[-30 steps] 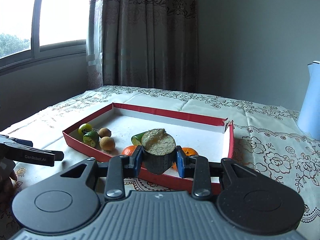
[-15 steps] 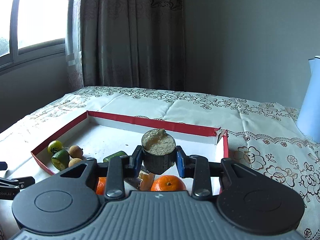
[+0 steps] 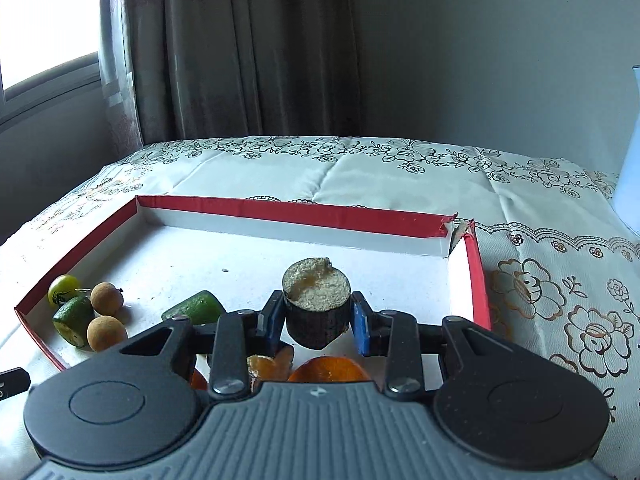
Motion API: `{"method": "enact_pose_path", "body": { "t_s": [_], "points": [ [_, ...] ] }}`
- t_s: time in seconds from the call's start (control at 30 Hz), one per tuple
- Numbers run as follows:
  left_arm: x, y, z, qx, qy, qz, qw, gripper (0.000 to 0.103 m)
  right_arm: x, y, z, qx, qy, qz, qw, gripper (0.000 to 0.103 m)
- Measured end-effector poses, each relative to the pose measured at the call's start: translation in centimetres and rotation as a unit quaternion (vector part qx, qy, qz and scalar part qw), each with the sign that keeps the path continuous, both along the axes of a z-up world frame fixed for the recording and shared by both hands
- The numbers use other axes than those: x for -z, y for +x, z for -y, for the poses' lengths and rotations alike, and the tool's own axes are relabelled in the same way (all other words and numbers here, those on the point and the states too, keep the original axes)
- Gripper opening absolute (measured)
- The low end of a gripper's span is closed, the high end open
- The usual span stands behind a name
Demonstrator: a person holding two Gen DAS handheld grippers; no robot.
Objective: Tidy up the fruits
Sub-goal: 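Carry the eggplant piece into the red box and open the right gripper, then lower the left gripper onto the second green round fruit and close it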
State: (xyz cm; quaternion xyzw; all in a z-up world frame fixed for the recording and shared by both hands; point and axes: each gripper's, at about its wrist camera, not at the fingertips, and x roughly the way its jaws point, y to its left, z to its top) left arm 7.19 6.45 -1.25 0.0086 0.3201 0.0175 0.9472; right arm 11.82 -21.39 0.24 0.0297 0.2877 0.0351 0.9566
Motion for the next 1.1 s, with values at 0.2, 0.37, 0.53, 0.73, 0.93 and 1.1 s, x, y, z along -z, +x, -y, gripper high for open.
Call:
{"method": "enact_pose_path", "body": {
  "t_s": [0.2, 0.37, 0.53, 0.73, 0.93, 1.1],
  "points": [
    [0.0, 0.0, 0.0, -0.001, -0.001, 0.0, 1.0, 0.103, -0.7, -1.5, 1.2, 0.012, 0.023, 0.021, 0.999, 0.061],
    [0.0, -0.1, 0.0, -0.002, -0.001, 0.0, 1.0, 0.103, -1.6, -5.4, 2.5, 0.013, 0.025, 0.044, 0.999, 0.061],
    [0.0, -0.1, -0.1, -0.003, 0.001, 0.001, 1.0, 0.103, -1.5, -10.3, 4.5, 0.032, 0.013, 0.039, 0.999, 0.083],
    [0.0, -0.1, -0.2, -0.004, 0.0, -0.001, 1.0, 0.103, 0.6, -12.2, 5.7, 0.062, -0.023, -0.017, 0.998, 0.084],
    [0.1, 0.0, 0.1, 0.003, 0.009, -0.006, 0.9999, 0.103, 1.4, -11.4, 5.2, 0.086, -0.055, -0.059, 0.993, 0.102],
    [-0.1, -0.6, 1.1, 0.011, 0.037, 0.005, 0.9992, 0.103, 1.4, -11.5, 5.9, 0.086, -0.037, -0.063, 0.994, 0.103]
  ]
}}
